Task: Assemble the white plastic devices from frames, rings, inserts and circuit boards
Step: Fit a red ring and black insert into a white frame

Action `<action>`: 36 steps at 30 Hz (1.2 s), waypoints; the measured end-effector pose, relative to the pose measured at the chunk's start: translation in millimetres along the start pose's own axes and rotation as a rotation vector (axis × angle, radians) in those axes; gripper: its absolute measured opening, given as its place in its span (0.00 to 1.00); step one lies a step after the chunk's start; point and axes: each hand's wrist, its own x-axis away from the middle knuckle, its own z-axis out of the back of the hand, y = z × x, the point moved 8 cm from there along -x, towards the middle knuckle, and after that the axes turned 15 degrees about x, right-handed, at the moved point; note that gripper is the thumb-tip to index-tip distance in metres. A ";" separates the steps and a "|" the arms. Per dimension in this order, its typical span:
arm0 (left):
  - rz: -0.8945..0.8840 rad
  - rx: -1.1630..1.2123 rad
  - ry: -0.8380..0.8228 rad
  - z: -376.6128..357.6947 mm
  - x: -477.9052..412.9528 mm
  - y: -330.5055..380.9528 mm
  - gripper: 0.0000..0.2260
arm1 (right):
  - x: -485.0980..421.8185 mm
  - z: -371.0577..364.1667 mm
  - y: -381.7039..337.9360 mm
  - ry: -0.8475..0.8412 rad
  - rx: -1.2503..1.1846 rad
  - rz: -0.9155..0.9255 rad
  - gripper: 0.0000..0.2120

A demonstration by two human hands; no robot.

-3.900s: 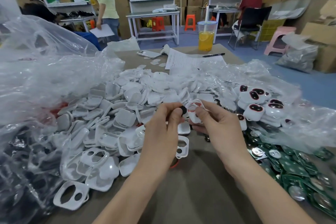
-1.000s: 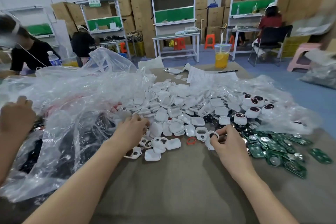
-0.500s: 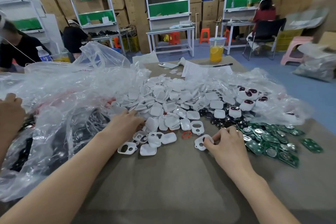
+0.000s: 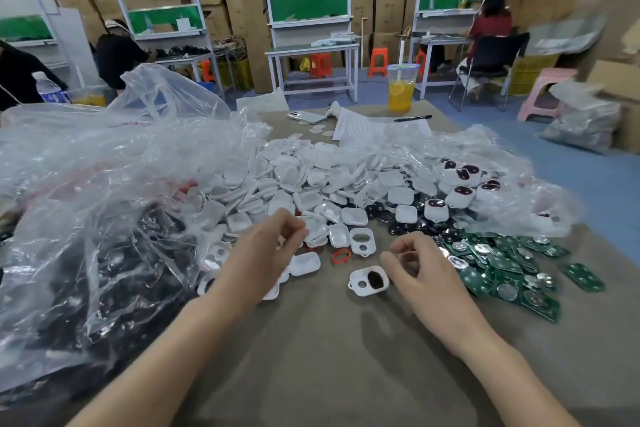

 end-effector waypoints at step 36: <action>0.256 0.915 0.080 -67.6 -14.5 6.2 0.03 | -52.7 3.6 13.4 -0.129 -0.265 -0.032 0.06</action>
